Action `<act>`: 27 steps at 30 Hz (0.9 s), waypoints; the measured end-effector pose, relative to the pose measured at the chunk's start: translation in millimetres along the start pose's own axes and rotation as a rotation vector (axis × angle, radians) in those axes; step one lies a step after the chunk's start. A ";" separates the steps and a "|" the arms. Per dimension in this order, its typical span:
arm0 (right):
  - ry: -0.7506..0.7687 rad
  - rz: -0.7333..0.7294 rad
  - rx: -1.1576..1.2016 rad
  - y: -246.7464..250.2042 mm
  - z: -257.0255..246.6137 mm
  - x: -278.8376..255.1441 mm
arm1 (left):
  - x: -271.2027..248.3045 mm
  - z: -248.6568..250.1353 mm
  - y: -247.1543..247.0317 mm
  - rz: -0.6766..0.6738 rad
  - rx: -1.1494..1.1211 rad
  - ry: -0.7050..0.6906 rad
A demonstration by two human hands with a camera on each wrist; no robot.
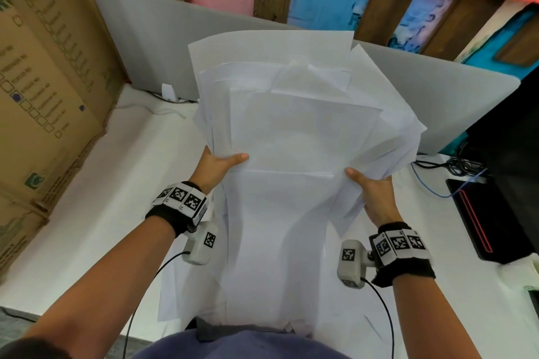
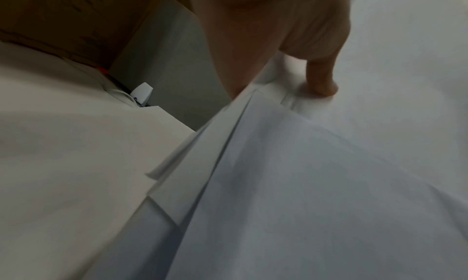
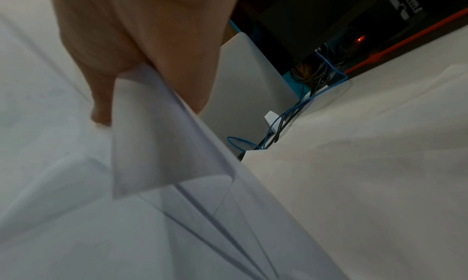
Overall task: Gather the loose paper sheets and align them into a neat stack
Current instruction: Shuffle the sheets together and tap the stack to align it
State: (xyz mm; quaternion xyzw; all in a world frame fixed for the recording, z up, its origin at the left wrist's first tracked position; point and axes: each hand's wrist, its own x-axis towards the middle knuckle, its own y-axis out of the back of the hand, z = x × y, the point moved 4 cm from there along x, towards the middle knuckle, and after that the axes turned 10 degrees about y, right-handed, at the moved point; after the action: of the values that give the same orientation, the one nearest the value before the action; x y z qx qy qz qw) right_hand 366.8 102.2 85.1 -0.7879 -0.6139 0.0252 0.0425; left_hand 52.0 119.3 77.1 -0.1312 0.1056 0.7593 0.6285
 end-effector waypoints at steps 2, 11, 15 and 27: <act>-0.012 0.059 -0.012 1.1 4.7 1.7 | 2.3 -3.3 -0.3 0.020 0.000 0.020; -0.092 0.180 -0.059 7.8 20.0 5.7 | 0.9 -11.5 1.2 -0.080 0.145 0.061; -0.079 0.182 -0.049 5.7 17.7 5.8 | 4.8 -11.6 -2.8 0.012 0.133 0.072; 0.277 0.355 -0.150 20.2 5.0 -17.6 | 13.5 -19.8 -0.8 0.104 0.087 0.074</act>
State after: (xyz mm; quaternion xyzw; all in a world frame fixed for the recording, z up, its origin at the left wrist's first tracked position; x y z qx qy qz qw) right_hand 381.4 80.4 78.0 -0.8803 -0.4542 -0.1216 0.0625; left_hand 51.7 125.5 54.0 -0.1260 0.1681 0.7802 0.5892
